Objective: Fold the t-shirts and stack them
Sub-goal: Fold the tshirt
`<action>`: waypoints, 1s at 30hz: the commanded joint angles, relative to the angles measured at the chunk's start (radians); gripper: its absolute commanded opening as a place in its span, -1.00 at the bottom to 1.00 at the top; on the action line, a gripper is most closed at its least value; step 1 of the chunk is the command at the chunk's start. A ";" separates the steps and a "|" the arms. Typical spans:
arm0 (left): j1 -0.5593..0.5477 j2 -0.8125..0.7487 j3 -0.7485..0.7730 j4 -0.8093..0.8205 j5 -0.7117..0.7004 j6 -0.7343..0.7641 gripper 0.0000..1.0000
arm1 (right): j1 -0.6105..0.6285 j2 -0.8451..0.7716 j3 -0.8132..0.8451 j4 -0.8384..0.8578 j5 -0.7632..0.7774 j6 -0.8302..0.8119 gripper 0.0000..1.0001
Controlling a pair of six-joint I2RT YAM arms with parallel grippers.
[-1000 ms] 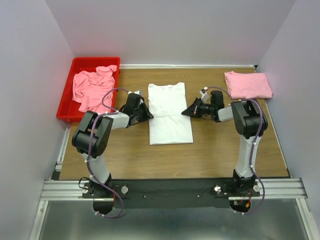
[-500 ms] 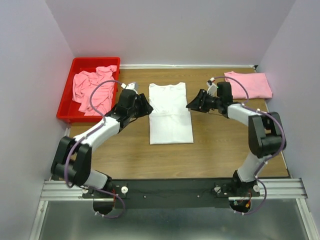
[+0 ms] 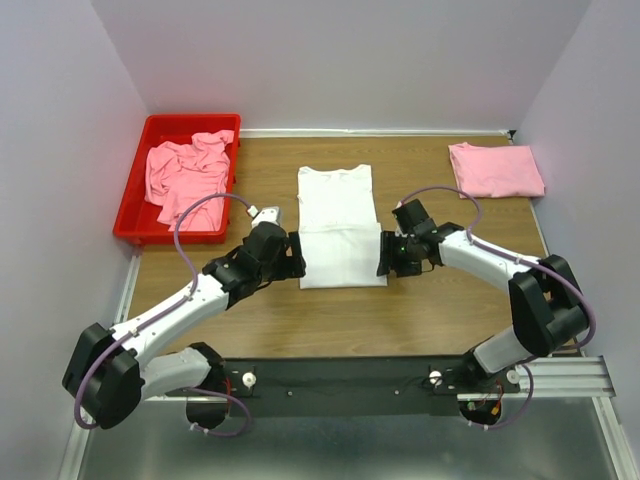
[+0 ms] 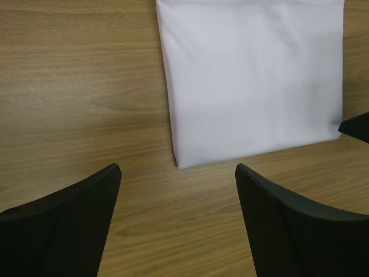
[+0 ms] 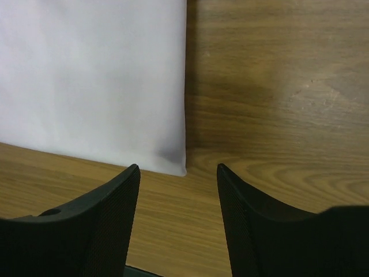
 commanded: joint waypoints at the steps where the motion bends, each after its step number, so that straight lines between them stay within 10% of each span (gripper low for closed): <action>1: -0.015 -0.025 -0.008 -0.029 -0.079 -0.035 0.86 | 0.047 -0.021 -0.014 -0.095 0.124 0.070 0.25; 30: -0.033 -0.014 -0.040 0.016 -0.085 -0.015 0.82 | 0.105 0.163 -0.054 -0.044 0.176 0.236 -0.32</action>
